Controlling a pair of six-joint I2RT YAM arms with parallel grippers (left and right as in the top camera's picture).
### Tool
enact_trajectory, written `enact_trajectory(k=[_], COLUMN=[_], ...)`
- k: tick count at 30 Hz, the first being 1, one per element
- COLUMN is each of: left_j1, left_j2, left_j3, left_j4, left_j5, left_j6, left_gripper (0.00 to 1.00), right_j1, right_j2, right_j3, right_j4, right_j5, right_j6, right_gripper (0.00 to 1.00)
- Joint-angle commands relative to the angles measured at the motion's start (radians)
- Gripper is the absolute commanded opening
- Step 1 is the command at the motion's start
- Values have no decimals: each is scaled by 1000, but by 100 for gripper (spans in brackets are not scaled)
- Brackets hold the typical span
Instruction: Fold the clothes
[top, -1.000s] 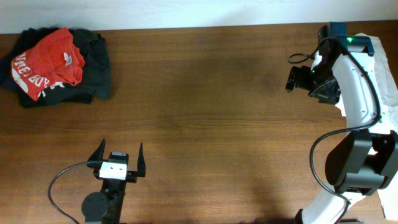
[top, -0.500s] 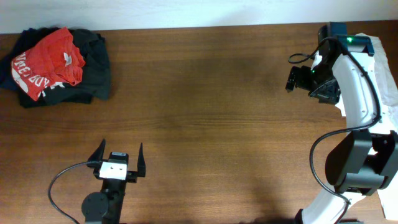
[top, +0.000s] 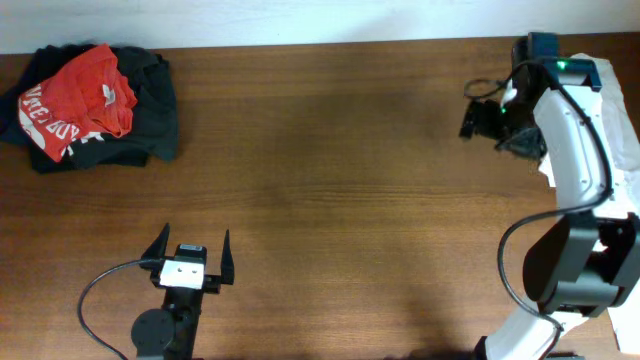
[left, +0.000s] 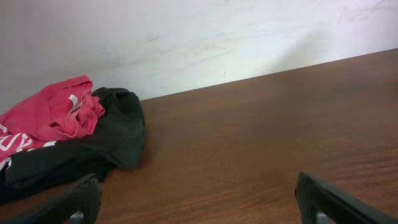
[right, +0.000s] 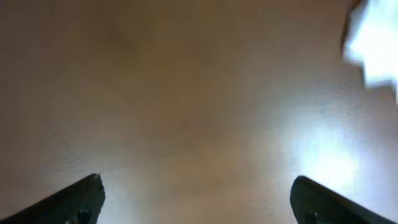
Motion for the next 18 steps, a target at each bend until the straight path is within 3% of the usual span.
enact_trajectory(k=[1, 6, 9, 12, 18], left_j1=[4, 4, 3, 4, 4], left_j2=[-6, -6, -6, -6, -6], left_j3=[-4, -4, -4, -4, -4], left_j4=[-5, -5, -5, -5, -5], left_j5=[-7, -7, -7, -7, -7], left_j6=[9, 9, 9, 9, 9], left_gripper=[99, 99, 99, 99, 99], right_j1=[85, 122, 110, 111, 111], right_j2=[-132, -286, -426, -588, -999], right_j3=[-28, -52, -155, -382, -1057], right_j4=[73, 97, 172, 332, 883], right_j5=[50, 101, 106, 97, 10], right_j6=[4, -4, -51, -64, -64], right_gripper=[99, 99, 99, 99, 99])
